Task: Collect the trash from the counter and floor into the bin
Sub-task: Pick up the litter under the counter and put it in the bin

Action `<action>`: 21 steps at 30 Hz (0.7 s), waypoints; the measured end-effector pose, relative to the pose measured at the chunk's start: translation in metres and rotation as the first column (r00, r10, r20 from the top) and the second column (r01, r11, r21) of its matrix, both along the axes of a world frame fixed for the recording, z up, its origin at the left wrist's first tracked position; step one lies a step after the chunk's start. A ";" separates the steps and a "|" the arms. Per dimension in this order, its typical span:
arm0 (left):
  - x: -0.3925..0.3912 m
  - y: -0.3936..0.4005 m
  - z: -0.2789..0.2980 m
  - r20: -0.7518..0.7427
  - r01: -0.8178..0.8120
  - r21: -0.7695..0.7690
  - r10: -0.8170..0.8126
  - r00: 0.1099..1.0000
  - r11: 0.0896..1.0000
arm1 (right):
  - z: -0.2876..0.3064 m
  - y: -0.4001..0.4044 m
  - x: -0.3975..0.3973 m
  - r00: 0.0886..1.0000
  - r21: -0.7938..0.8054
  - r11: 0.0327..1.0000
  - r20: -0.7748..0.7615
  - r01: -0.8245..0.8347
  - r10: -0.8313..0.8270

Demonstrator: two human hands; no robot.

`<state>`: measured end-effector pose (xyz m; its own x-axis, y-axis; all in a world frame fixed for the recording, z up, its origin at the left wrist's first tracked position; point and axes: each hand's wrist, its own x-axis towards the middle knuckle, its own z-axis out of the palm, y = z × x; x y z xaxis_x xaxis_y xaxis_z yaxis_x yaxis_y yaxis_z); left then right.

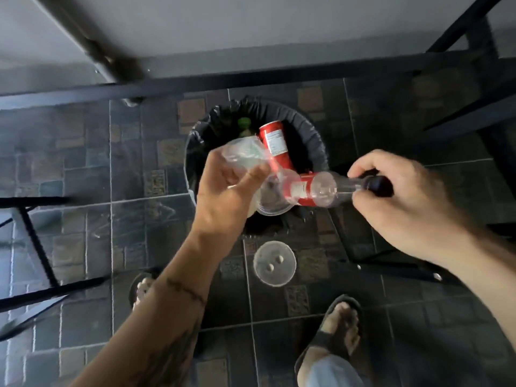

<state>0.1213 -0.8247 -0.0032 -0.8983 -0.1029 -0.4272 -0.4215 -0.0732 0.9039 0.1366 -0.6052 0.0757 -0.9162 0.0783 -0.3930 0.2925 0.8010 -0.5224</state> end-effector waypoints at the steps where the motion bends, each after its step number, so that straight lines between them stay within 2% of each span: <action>1: 0.000 0.010 -0.006 0.018 0.025 -0.058 -0.024 1.000 0.998 | -0.005 0.000 -0.005 0.999 0.043 0.999 0.039 -0.012 0.010; 3: 0.002 0.022 -0.018 0.083 0.061 -0.242 -0.042 0.996 0.968 | -0.024 -0.005 -0.012 0.993 0.078 0.997 0.122 -0.011 0.001; 5: 0.007 0.023 -0.028 0.173 0.141 -0.422 -0.073 0.982 0.896 | -0.045 -0.015 -0.016 0.987 0.031 0.999 0.157 0.022 -0.026; 8: 0.022 0.018 -0.035 0.306 0.367 -0.630 -0.216 0.927 0.684 | -0.067 -0.025 -0.016 0.982 -0.018 0.997 0.173 0.075 -0.071; 11: 0.035 0.015 -0.037 0.414 0.549 -0.656 -0.361 0.836 0.519 | -0.073 -0.028 -0.010 0.986 0.011 0.990 0.096 0.137 -0.138; 13: 0.037 0.018 -0.038 0.431 0.593 -0.669 -0.416 0.800 0.447 | -0.073 -0.028 -0.004 0.986 0.000 0.988 0.057 0.156 -0.156; 16: 0.034 0.024 -0.032 0.389 0.545 -0.734 -0.406 0.827 0.407 | -0.072 -0.027 0.003 0.983 -0.023 0.985 0.076 0.170 -0.168; 18: 0.030 0.027 -0.033 0.394 0.541 -0.775 -0.420 0.818 0.326 | -0.074 -0.026 0.005 0.983 -0.038 0.984 0.071 0.173 -0.170; 21: 0.020 0.024 -0.041 0.549 0.658 -0.726 -0.406 0.730 0.201 | -0.079 -0.033 0.003 0.986 -0.040 0.987 0.055 0.158 -0.156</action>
<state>0.1417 -0.8010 -0.0444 -0.8025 -0.0364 -0.5955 -0.1893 0.9621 0.1962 0.1401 -0.6379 -0.0037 -0.8721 0.2010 -0.4461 0.4405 0.7194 -0.5371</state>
